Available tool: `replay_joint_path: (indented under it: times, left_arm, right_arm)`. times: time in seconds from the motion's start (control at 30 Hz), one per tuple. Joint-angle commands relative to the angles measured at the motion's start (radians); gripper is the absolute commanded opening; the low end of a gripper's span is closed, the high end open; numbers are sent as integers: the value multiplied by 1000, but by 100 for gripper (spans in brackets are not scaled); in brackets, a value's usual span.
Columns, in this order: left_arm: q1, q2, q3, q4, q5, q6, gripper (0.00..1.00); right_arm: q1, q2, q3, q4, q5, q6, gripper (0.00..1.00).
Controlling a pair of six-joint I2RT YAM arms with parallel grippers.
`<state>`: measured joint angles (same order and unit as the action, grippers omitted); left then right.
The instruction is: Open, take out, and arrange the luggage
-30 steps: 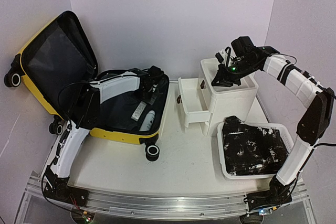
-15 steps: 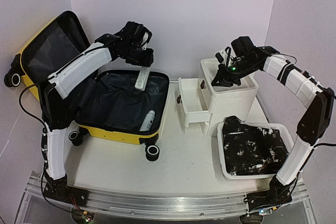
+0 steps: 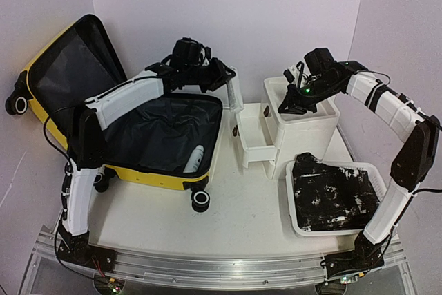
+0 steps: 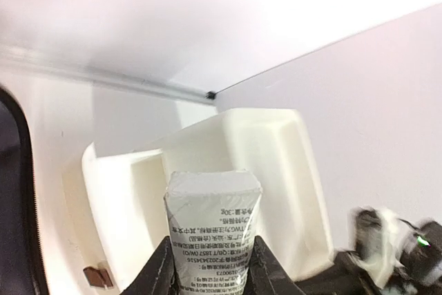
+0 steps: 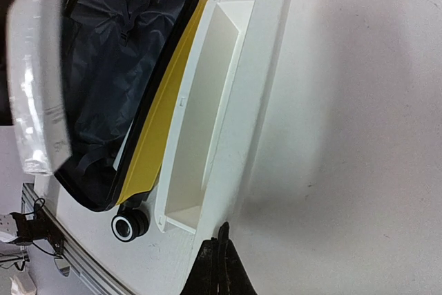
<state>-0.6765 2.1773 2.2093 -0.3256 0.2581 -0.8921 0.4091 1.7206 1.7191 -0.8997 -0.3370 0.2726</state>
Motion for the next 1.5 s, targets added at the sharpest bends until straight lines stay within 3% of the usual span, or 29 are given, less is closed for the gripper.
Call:
replay_joint_path:
  times: [0.0, 0.33, 0.77, 0.93, 1.1, 1.2, 1.3, 1.47]
  left_arm:
    - [-36, 110, 64, 129, 3, -188, 32]
    - [-108, 206, 120, 128, -109, -143, 32]
    - [-131, 205, 74, 123, -144, -97, 53]
    - [-129, 150, 71, 77, -174, 85, 75]
    - [-129, 18, -26, 29, -206, 291, 78]
    - [-129, -73, -153, 21, -248, 346, 68]
    - [-129, -109, -250, -6, -306, 371, 41]
    - [-130, -45, -219, -145, -334, 378, 12]
  right_arm:
    - [3, -4, -33, -18, -4, 6, 0]
    - [2, -16, -44, -11, -5, 4, 0]
    - [3, -29, -48, -3, -1, 17, 0]
    - [3, -32, -46, -3, 3, 17, 0]
    - [3, -32, -55, -2, 0, 17, 0]
    - [3, -32, -58, -2, 3, 16, 0]
    - [3, -29, -55, -3, 3, 16, 0]
    - [3, -23, -52, -2, -2, 18, 0]
